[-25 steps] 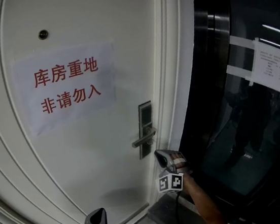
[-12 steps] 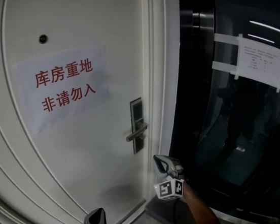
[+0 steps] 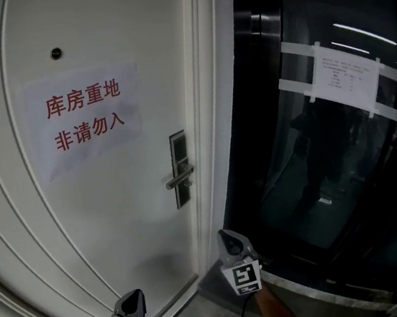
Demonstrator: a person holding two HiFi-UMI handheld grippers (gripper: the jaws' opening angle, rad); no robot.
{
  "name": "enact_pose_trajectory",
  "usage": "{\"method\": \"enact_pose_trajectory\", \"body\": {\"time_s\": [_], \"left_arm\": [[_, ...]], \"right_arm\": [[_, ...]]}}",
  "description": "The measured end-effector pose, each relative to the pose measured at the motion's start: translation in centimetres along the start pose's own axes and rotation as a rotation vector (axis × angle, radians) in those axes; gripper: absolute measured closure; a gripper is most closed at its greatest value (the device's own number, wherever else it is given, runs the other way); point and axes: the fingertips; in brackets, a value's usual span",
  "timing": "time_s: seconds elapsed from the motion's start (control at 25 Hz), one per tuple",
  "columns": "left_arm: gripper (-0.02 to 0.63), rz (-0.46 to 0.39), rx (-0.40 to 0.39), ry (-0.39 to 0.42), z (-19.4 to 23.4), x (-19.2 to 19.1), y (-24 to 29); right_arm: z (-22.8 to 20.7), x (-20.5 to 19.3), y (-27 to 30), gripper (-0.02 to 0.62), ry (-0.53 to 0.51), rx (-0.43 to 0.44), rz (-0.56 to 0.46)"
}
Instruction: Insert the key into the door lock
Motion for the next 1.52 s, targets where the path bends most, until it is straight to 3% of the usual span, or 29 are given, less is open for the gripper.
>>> {"method": "enact_pose_trajectory", "body": {"time_s": [0.36, 0.92, 1.04, 1.52], "left_arm": [[0.604, -0.001, -0.066, 0.005, -1.4, -0.5, -1.8], [0.604, -0.029, -0.152, 0.038, -4.4, -0.6, -5.3], [0.604, -0.015, -0.195, 0.013, -5.7, -0.8, -6.2], [0.604, -0.042, -0.185, 0.061, -7.2, -1.4, -9.7]], "right_arm": [[2.6, -2.0, -6.3, 0.594, 0.173, -0.021, 0.046], [8.1, -5.2, -15.1, 0.594, 0.231, -0.061, 0.126], [8.7, -5.5, -16.9, 0.594, 0.248, -0.076, 0.135], [10.4, -6.3, -22.8, 0.594, 0.276, -0.095, 0.166]]}}
Point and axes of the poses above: the fingertips, and each gripper's own axes: y forward along the fingers, z to its left, x out of its top, and after that the axes turned 7 degrees about z, right-handed
